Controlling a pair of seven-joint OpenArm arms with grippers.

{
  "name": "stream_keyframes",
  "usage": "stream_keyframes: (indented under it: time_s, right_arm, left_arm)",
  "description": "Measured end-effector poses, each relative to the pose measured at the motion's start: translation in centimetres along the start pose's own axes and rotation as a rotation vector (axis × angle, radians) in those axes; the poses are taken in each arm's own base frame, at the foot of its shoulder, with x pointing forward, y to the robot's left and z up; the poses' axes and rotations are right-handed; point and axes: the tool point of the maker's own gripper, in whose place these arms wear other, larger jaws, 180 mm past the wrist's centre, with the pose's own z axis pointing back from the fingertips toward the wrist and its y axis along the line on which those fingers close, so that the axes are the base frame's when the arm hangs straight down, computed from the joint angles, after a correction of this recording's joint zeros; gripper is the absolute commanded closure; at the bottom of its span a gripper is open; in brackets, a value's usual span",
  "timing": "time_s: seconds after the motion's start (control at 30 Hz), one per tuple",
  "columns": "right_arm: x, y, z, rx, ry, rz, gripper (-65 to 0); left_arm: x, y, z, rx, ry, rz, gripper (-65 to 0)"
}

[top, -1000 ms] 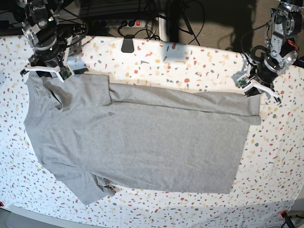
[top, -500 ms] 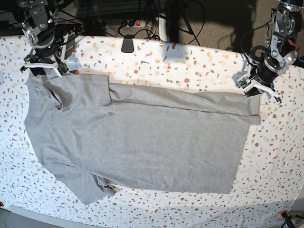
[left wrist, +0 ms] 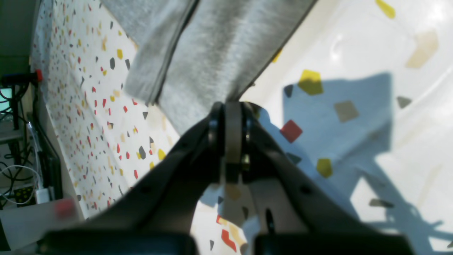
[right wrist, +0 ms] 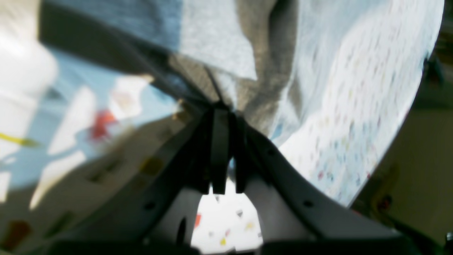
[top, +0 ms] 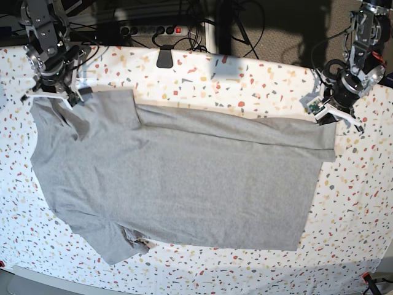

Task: Fold the T-shirt properly
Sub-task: 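Release and regrasp the shirt's shoulder edge with both grippers, then move both grippers to the shirt's side edges and grasp them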

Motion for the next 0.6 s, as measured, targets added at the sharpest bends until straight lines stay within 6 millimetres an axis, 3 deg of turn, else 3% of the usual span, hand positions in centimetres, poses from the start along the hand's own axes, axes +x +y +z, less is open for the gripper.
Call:
stream_keyframes:
  time_s: [0.13, 0.3, 0.43, 0.6]
  right_arm:
    - [-0.7, -0.6, 0.4, -0.012, 0.007, 0.044, 0.0]
    - [-1.6, -1.3, 2.0, -0.048, -0.006, 0.052, 0.0]
    - [-2.6, -0.1, 3.4, -0.018, -0.008, 0.053, 0.0]
    - [-4.0, 1.4, 4.8, -0.001, 0.002, 0.053, 0.0]
  left_arm:
    - [-0.1, 0.0, 0.6, 0.004, 0.041, -0.018, 0.0]
    - [0.2, -1.0, 3.7, -0.034, 0.027, 0.001, 0.0]
    - [-0.3, -1.3, 6.2, -0.070, 0.056, -0.001, 0.0]
    - [-0.4, -0.7, 7.6, -0.064, 0.037, 0.006, 0.0]
